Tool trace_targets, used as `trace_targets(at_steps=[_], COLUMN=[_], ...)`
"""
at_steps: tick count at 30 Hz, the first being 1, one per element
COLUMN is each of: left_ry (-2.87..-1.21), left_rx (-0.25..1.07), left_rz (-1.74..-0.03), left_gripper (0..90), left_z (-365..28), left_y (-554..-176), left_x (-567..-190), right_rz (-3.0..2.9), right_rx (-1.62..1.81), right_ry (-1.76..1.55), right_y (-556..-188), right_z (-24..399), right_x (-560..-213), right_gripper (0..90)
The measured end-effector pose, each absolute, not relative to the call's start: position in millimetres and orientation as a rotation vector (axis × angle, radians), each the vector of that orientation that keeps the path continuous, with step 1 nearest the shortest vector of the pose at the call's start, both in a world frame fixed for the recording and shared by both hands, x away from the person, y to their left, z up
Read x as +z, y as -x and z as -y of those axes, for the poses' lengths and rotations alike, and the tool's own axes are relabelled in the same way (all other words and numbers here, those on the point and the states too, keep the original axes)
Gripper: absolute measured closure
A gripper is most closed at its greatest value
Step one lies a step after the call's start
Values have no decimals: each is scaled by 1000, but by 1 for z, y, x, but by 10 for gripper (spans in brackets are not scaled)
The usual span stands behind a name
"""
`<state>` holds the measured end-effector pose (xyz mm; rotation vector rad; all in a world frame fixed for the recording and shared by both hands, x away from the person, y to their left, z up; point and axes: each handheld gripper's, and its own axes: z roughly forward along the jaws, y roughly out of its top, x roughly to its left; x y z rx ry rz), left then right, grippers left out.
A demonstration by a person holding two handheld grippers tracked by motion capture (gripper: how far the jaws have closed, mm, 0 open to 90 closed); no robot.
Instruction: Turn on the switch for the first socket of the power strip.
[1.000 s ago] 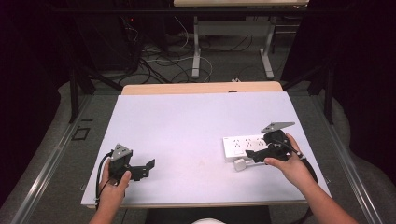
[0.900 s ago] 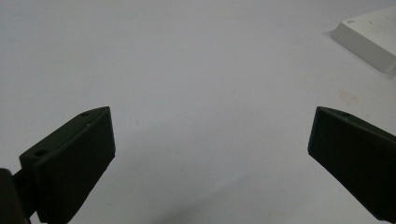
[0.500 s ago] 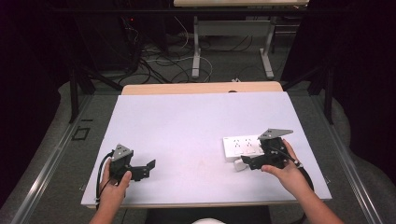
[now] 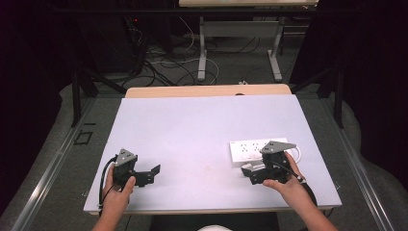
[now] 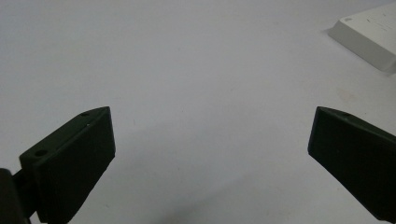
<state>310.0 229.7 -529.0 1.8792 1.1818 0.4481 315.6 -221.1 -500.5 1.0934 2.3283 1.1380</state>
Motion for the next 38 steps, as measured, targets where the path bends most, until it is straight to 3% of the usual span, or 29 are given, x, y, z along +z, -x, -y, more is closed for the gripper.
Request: trace_targets(at_steps=[38], left_ry=[-1890], left_rx=[445], left_rz=[-1179], left_gripper=[5], left_z=[-230], left_y=[-310], left_x=[-529], right_rz=[-2279], right_rx=[1186], right_ry=[-1156], right_y=[-306], right_z=[222], right_x=[-528], right_gripper=[11])
